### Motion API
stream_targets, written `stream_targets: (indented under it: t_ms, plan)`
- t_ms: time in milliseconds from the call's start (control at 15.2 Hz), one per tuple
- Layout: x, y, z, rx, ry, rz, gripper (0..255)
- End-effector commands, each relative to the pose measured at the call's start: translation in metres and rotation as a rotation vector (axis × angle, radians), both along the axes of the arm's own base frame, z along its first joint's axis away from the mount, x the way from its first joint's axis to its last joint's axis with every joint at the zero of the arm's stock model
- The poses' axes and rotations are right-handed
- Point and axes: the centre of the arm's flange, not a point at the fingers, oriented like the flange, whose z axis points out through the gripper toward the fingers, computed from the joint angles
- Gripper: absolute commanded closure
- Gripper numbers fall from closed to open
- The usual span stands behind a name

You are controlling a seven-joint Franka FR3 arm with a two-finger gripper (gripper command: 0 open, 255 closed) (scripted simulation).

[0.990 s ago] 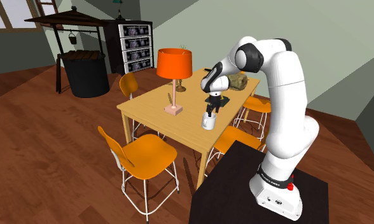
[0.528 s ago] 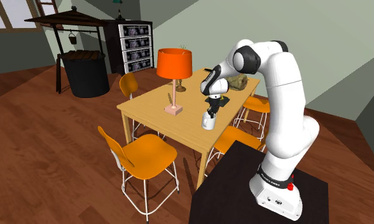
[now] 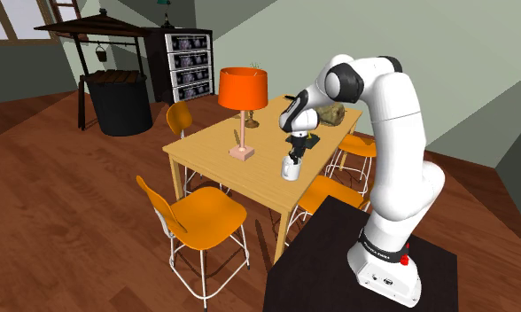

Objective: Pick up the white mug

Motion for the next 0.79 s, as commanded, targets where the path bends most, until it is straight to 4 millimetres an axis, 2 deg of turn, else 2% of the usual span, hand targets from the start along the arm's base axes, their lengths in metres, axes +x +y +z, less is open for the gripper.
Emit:
stream_targets:
  t_ms: [0, 726]
  plan:
    - [0.000, 0.000, 0.009, 0.000, 0.000, 0.000, 255]
    - [0.000, 0.000, 0.067, 0.000, 0.000, 0.000, 255]
